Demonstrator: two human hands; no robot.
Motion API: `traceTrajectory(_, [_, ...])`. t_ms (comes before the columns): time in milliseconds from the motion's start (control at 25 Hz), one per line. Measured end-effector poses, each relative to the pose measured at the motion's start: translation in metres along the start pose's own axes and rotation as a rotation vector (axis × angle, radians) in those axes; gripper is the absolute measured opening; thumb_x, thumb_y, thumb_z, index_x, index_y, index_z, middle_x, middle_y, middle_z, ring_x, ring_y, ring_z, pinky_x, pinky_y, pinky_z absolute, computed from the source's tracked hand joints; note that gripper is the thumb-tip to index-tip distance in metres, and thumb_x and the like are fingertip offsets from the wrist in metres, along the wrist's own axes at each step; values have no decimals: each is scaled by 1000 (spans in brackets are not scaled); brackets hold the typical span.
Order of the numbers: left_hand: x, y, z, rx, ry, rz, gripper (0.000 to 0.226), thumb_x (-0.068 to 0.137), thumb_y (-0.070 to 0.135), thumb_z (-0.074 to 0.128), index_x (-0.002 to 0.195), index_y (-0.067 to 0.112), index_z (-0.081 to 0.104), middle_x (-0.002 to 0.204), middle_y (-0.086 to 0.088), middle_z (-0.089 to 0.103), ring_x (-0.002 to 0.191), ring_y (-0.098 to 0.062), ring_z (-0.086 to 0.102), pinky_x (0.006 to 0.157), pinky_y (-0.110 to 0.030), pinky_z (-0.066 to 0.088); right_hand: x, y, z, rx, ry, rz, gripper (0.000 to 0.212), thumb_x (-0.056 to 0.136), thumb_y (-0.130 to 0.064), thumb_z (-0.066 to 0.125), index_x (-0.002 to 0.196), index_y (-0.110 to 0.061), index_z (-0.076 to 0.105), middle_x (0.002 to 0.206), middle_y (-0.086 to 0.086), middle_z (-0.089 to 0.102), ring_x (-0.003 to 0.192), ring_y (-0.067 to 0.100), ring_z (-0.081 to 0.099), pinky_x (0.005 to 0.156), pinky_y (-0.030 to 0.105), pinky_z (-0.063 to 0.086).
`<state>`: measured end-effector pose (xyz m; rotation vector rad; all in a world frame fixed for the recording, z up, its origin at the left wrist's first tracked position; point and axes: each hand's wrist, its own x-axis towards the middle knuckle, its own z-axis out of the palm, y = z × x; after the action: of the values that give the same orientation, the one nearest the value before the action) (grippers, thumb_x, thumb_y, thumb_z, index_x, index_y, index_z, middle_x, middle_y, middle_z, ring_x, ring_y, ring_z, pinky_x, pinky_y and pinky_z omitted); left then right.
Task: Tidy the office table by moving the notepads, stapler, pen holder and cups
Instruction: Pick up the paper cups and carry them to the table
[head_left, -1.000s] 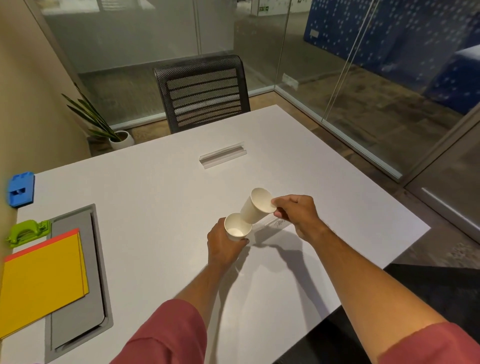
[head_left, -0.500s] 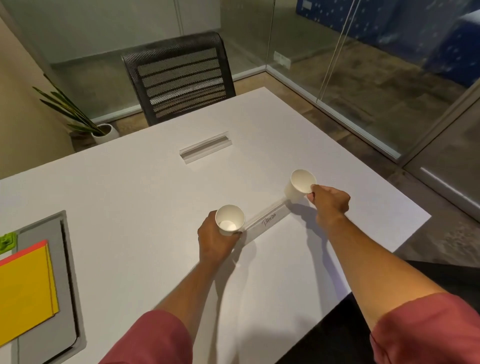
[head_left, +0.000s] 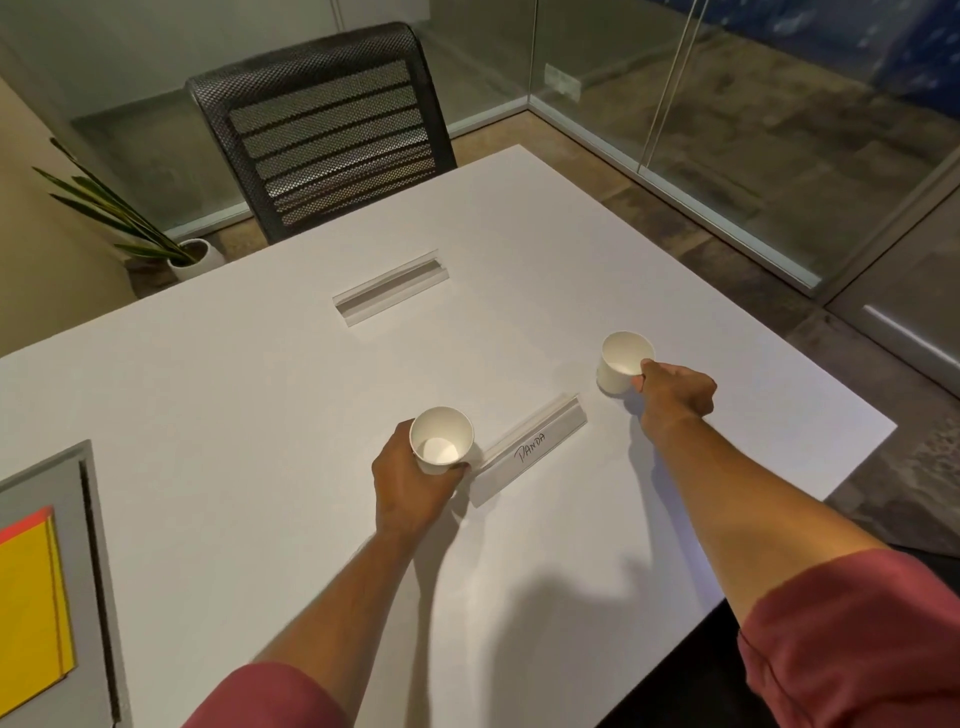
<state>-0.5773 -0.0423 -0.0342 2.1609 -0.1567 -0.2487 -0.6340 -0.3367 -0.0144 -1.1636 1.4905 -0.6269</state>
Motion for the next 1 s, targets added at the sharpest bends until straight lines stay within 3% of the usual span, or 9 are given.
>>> traceTrajectory(120, [3, -1, 0, 0, 3, -7, 59, 57, 21, 91, 108, 19, 60, 99, 4, 67, 90, -17, 61, 73, -23, 44, 1, 2, 3, -15, 4, 20, 11, 77, -14, 77, 84, -10, 70, 77, 6, 69, 53, 12, 61, 43, 18, 43])
traceTrajectory(200, [4, 2, -1, -18, -2, -9, 59, 55, 25, 90, 105, 22, 59, 96, 7, 66, 87, -13, 61, 69, -18, 43, 4, 4, 5, -29, 0, 36, 11, 78, -15, 77, 83, -11, 69, 73, 5, 67, 50, 9, 58, 41, 17, 40])
traceTrajectory(360, [4, 5, -4, -51, -6, 6, 57, 49, 38, 82, 99, 30, 55, 89, 18, 62, 82, 3, 58, 64, -8, 38, 4, 5, 8, -50, -27, 61, 12, 80, -16, 76, 78, -9, 67, 76, 7, 69, 51, 12, 62, 53, 24, 51])
traceTrajectory(480, [6, 1, -6, -36, -8, 15, 56, 56, 25, 89, 102, 26, 57, 94, 11, 65, 85, -10, 61, 66, -11, 40, 1, 8, 7, -87, -19, 46, 18, 81, -21, 74, 70, -10, 64, 85, 12, 73, 67, 24, 71, 71, 38, 60])
traceTrajectory(560, [7, 0, -9, -24, -4, 24, 57, 58, 20, 90, 105, 23, 59, 96, 8, 66, 88, -14, 61, 66, -12, 40, -7, 11, 5, -125, -3, 19, 22, 83, -25, 71, 90, -4, 69, 98, 18, 73, 88, 35, 71, 84, 48, 59])
traceTrajectory(680, [7, 4, -16, -18, -7, 44, 57, 57, 19, 89, 104, 24, 57, 95, 10, 64, 88, -14, 61, 67, -10, 39, -34, 16, 3, -238, 21, -94, 34, 87, -26, 67, 115, -8, 66, 120, 19, 65, 112, 39, 59, 97, 47, 48])
traceTrajectory(880, [1, 16, -32, -25, -37, 84, 54, 58, 23, 89, 103, 23, 57, 94, 9, 64, 89, -16, 60, 66, -13, 40, -88, 31, 1, -338, -94, -315, 35, 88, -25, 65, 118, -7, 63, 119, 16, 68, 116, 36, 58, 99, 40, 43])
traceTrajectory(1000, [-7, 26, -42, -53, -61, 108, 55, 58, 25, 89, 103, 22, 57, 96, 7, 65, 91, -18, 62, 73, -25, 48, -123, 37, -3, -320, -193, -361, 40, 87, -26, 67, 123, -8, 61, 124, 14, 65, 120, 31, 58, 103, 38, 44])
